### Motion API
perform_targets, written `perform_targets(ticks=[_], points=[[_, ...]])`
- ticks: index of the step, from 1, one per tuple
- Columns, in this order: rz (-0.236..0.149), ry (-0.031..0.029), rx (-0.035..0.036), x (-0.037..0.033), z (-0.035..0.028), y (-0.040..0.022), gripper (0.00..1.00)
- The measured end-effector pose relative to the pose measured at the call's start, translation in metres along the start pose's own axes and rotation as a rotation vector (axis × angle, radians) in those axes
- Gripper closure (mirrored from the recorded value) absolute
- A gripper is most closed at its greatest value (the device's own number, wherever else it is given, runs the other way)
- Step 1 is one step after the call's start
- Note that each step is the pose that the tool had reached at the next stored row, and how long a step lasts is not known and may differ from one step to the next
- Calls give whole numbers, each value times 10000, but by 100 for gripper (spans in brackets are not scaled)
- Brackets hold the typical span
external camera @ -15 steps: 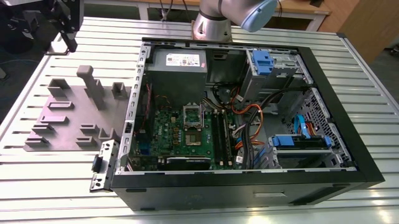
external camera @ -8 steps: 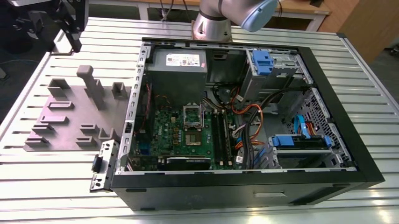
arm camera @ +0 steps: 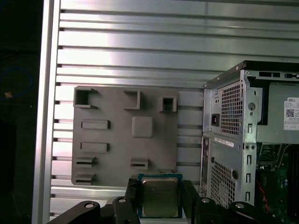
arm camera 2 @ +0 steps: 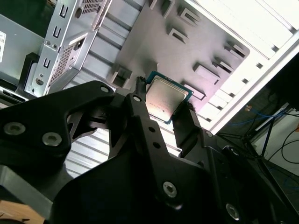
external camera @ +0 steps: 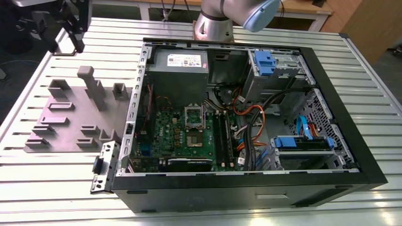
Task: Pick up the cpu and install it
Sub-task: 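Pick up the cpu and move it towards the insertion slot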
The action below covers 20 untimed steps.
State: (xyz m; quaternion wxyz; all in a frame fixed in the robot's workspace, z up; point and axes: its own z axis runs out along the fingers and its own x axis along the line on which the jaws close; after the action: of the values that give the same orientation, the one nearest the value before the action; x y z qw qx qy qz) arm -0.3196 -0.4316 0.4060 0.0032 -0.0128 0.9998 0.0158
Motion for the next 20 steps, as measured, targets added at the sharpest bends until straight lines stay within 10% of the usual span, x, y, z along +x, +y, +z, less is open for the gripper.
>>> perform_targets(ticks=[20], points=[[-1, 0, 0, -107, 1, -3, 53]])
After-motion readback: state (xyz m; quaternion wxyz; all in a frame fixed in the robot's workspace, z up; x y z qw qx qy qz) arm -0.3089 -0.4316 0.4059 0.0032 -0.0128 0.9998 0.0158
